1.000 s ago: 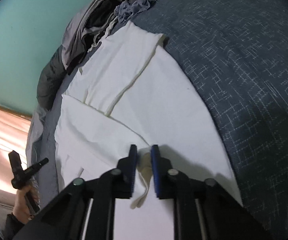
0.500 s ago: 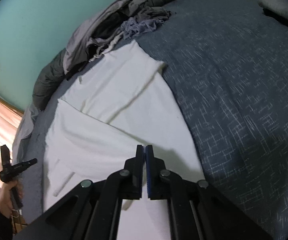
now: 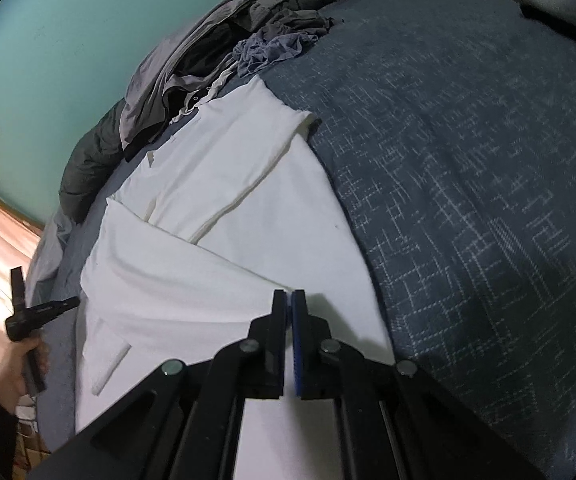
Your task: Fold clothes
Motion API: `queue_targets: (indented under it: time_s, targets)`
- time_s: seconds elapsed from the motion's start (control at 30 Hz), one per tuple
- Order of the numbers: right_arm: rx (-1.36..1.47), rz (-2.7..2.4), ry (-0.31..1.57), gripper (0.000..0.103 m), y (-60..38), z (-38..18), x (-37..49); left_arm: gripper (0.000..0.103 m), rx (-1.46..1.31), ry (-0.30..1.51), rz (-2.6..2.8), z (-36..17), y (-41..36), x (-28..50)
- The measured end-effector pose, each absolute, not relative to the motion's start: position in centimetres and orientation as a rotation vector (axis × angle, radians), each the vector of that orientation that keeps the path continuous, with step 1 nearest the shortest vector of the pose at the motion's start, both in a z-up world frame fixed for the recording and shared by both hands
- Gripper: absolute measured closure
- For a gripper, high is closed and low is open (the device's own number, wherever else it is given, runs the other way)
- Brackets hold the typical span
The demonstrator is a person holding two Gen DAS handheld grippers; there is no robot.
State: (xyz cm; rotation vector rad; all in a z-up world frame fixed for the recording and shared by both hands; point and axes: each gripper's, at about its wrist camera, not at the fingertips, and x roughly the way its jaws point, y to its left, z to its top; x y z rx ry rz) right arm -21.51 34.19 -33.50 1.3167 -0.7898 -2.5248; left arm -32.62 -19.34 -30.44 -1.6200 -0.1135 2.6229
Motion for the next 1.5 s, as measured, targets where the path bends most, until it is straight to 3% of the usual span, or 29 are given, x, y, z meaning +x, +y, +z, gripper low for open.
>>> queue_targets:
  time_s: [0.33,0.97,1.23,1.5]
  targets:
    - [1.322,-2.489,-0.808,0.101,34.1,-33.6,-21.7,0.093,-1.598,-0.156,2.631,-31.6,-20.1,-34.4]
    - [1.328,-2.533,-0.848,0.099,35.1,-32.8,-21.1,0.092,-1.569,-0.279,2.660,-28.0,-20.2,-35.0]
    - [1.191,-2.574,-0.838,0.098,36.6,-31.8,-22.5,0.084,-1.564,-0.257,2.651,-26.4,-18.0,-40.7]
    - [1.186,-2.552,-0.833,0.098,37.0,-32.1,-23.2,0.082,-1.569,-0.236,2.645,-26.4,-16.8,-49.9]
